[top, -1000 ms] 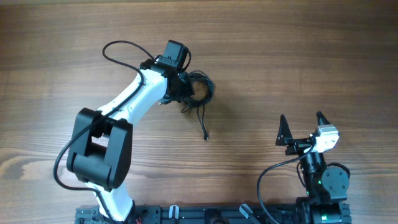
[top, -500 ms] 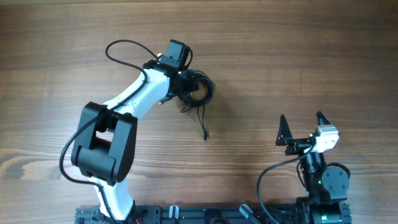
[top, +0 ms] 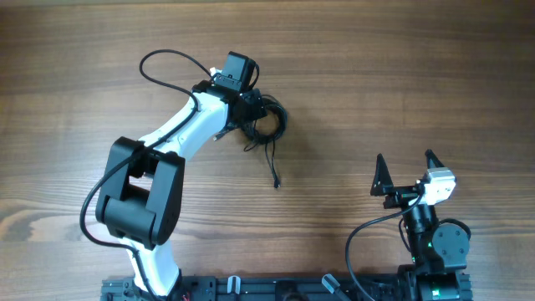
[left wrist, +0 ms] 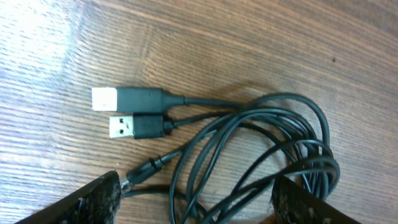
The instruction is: Untangle cables
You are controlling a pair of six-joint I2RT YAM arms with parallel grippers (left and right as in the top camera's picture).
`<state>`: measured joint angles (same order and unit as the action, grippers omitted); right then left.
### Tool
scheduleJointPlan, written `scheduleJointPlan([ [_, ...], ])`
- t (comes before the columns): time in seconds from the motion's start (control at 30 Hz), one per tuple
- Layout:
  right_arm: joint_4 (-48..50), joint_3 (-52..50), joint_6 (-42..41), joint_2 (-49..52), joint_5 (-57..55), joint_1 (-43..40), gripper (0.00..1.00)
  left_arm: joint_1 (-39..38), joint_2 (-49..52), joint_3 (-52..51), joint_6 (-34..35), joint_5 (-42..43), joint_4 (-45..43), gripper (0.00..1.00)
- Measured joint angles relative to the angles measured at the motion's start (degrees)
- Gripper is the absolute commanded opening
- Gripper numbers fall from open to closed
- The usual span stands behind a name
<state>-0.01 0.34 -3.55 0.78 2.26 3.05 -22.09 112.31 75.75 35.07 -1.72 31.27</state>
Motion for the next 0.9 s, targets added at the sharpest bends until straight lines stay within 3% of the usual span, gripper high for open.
scheduleJointPlan([
  [0.47, 0.0, 0.0, 0.0, 0.0, 0.0, 0.0, 1.0, 0.0, 0.0, -1.88, -0.02, -1.31, -5.14, 0.83],
  [0.9, 0.0, 0.0, 0.0, 0.0, 0.0, 0.0, 1.0, 0.0, 0.09, -2.27, -0.07, -1.46, -7.76, 0.69],
])
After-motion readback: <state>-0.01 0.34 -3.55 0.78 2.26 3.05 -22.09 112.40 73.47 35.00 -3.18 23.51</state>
